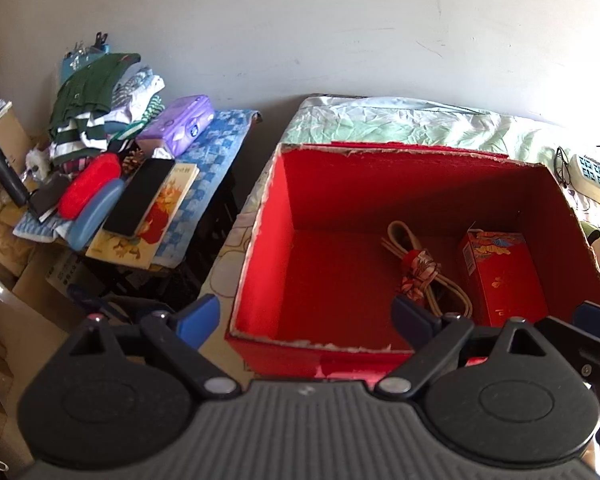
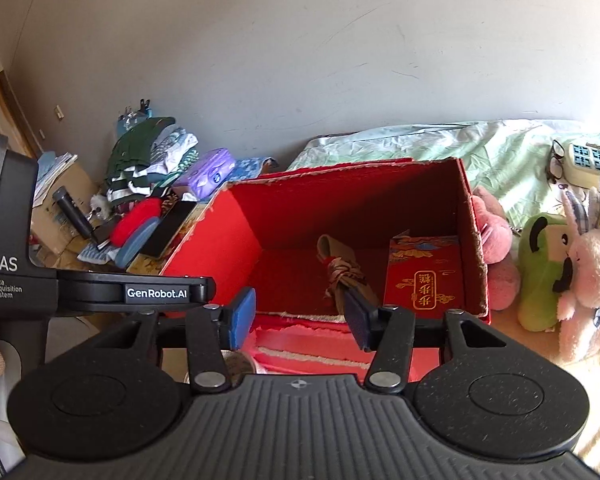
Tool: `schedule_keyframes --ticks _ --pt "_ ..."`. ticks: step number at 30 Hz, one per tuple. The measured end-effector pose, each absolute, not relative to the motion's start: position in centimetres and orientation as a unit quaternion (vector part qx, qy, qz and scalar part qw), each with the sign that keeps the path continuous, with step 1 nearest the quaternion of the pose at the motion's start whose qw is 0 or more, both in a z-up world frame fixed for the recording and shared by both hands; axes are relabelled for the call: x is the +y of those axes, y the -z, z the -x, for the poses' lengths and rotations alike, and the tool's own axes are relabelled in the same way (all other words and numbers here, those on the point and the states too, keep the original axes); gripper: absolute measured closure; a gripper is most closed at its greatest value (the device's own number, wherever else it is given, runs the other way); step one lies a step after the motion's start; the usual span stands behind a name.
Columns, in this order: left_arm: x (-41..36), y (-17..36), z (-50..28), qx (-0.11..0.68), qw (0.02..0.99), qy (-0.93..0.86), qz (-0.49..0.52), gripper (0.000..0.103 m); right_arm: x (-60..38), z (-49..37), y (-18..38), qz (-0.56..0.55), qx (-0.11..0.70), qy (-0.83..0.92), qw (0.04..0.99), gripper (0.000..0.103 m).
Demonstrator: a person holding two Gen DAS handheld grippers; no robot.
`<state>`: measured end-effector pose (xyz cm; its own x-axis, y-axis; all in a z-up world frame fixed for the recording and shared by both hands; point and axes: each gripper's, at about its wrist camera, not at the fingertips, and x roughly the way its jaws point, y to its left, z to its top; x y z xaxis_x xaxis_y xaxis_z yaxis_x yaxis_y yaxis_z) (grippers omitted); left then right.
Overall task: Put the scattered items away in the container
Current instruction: 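Move the right gripper down to the tan bottle gourd beside the tape roll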
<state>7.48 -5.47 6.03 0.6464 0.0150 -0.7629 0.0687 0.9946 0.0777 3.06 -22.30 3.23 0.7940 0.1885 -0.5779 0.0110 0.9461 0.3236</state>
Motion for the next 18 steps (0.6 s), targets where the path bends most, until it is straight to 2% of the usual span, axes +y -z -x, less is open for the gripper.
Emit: schedule_keyframes --ticks 7,18 --pt "-4.0 -4.4 -2.7 0.433 0.901 0.002 -0.038 0.010 -21.7 -2.2 -0.4 -0.150 0.368 -0.082 0.914 0.069" --pt "-4.2 -0.4 4.6 0.482 0.873 0.076 -0.027 0.011 -21.8 -2.3 4.7 -0.207 0.461 -0.121 0.854 0.071"
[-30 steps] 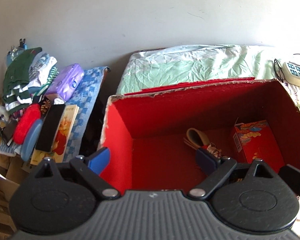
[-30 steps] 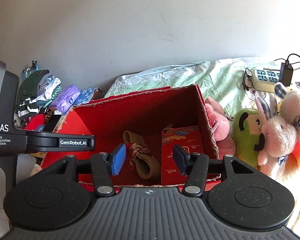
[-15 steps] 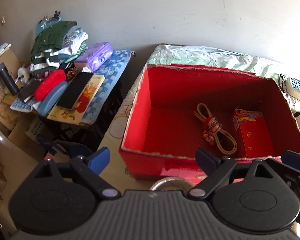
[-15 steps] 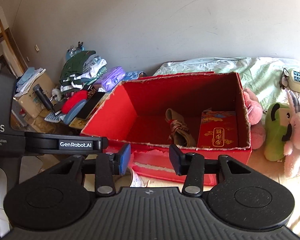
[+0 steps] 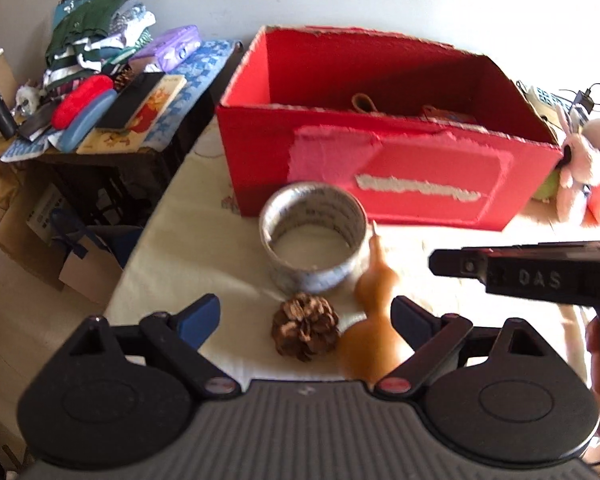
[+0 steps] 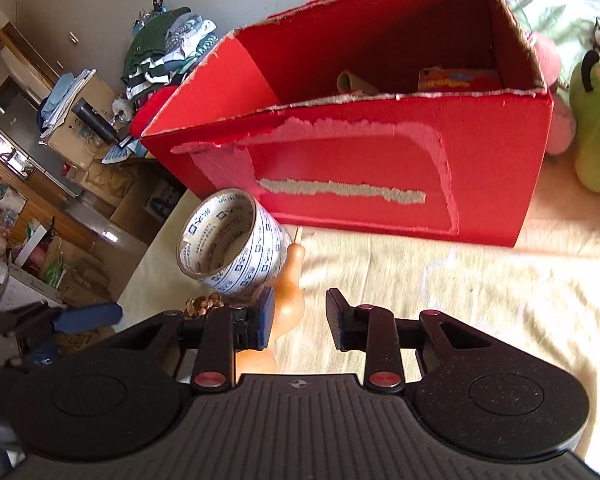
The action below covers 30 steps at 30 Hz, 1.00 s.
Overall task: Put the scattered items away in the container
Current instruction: 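Move the right gripper down to the tan bottle gourd beside the tape roll, then close the right gripper around the gourd's narrow waist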
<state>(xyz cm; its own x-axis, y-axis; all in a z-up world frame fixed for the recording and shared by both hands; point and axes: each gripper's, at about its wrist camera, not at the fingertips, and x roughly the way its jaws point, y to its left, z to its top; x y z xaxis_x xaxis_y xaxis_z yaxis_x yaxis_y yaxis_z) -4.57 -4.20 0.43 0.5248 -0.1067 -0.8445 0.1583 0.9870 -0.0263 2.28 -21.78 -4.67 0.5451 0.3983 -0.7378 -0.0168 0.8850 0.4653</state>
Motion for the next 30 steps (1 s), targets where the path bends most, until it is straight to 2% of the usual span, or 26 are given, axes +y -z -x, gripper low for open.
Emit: schedule_keyframes --ticks 15,20,22,26,30 --pt "-6.0 4.1 4.3 0.530 0.835 0.144 0.018 0.011 -21.5 -2.8 6.3 -0.258 0.501 -0.158 0.811 0.069" --pt "-6.1 5.2 3.4 0.544 0.824 0.157 0.034 0.019 -21.4 -3.1 6.7 -0.258 0.509 -0.160 0.806 0.069" --pt "-6.1 5.5 3.2 0.547 0.821 0.160 0.036 0.020 -21.4 -3.2 6.9 -0.257 0.510 -0.158 0.805 0.064" --pt "-6.0 6.1 2.8 0.554 0.812 0.174 0.048 0.027 -21.9 -3.4 7.4 -0.259 0.519 -0.148 0.801 0.062" --pt "-6.7 6.3 2.4 0.556 0.808 0.188 0.040 0.028 -23.1 -3.1 7.6 -0.266 0.521 -0.145 0.798 0.062"
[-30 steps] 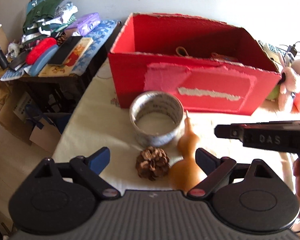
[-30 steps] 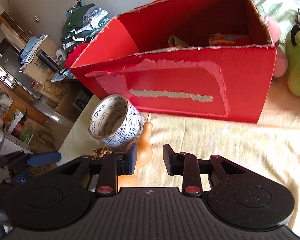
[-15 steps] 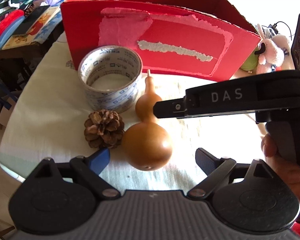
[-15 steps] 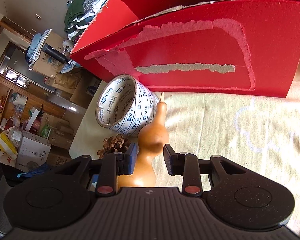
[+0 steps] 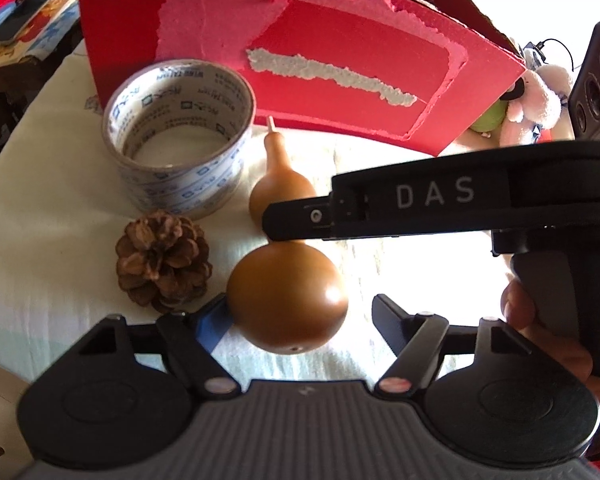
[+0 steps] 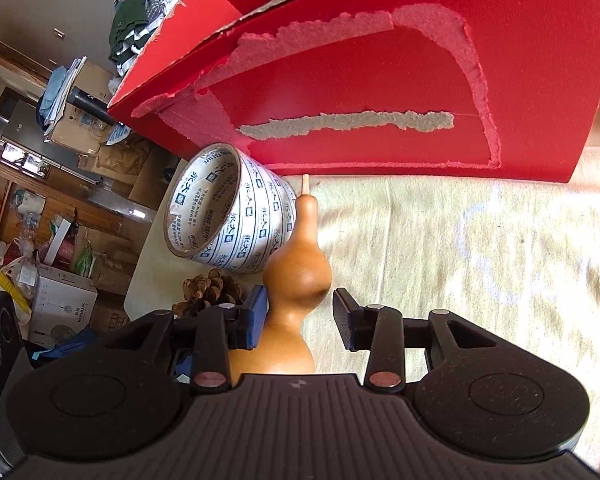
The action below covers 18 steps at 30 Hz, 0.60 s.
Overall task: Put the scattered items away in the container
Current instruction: 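Close the right gripper around the gourd's narrow waist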
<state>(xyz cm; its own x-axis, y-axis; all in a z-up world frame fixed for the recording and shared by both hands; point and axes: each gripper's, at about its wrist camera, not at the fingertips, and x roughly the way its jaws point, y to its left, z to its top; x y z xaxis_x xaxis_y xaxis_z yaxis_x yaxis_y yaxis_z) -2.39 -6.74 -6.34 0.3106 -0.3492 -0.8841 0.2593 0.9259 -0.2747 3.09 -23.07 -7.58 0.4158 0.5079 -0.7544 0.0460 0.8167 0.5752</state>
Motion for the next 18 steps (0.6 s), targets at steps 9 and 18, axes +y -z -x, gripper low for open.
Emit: schedule_keyframes --ticks 9,18 --pt "-9.5 6.5 1.6 0.548 0.802 0.235 0.018 0.028 -25.4 -2.0 7.5 -0.281 0.514 -0.122 0.801 0.061" --pt "-10.7 6.6 1.3 0.530 0.807 0.260 -0.005 0.029 -24.7 -2.7 7.3 -0.257 0.519 -0.136 0.804 0.061"
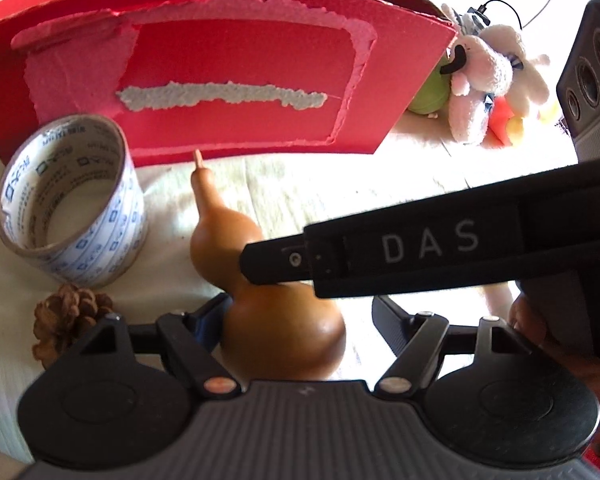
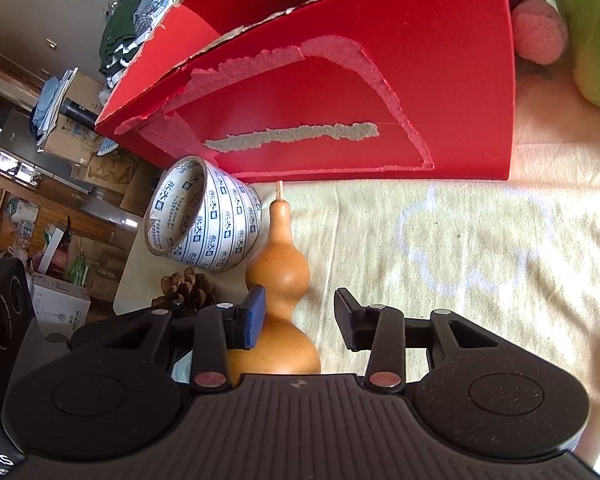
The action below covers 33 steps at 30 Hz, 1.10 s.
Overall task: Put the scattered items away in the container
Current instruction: 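Close the right gripper around the gourd's narrow waist, then lift the gourd with the right gripper over the red container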
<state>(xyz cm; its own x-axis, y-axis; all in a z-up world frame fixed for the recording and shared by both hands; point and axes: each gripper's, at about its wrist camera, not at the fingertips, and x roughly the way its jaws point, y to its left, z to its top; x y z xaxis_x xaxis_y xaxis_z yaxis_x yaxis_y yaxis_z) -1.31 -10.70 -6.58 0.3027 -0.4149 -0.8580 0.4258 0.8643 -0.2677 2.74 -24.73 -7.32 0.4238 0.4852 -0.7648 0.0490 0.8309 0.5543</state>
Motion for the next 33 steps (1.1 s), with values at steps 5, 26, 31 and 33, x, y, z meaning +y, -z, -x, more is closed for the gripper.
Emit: schedule_keyframes --ticks 5,26,31,33 --pt "-9.6 6.5 1.5 0.531 0.808 0.254 0.007 0.036 -23.8 -3.4 7.8 -0.254 0.530 -0.155 0.794 0.061" --pt "-9.3 6.5 1.8 0.526 0.800 0.286 0.036 0.046 -26.7 -2.0 8.6 -0.316 0.535 -0.130 0.773 0.068" --pt "-11.3 6.4 2.2 0.525 0.788 0.319 0.014 0.046 -28.6 -0.5 8.3 -0.337 0.527 -0.099 0.774 0.068" --pt "-12.2 6.1 2.4 0.522 0.785 0.334 0.004 0.046 -29.5 0.2 7.7 -0.345 0.517 -0.088 0.778 0.068"
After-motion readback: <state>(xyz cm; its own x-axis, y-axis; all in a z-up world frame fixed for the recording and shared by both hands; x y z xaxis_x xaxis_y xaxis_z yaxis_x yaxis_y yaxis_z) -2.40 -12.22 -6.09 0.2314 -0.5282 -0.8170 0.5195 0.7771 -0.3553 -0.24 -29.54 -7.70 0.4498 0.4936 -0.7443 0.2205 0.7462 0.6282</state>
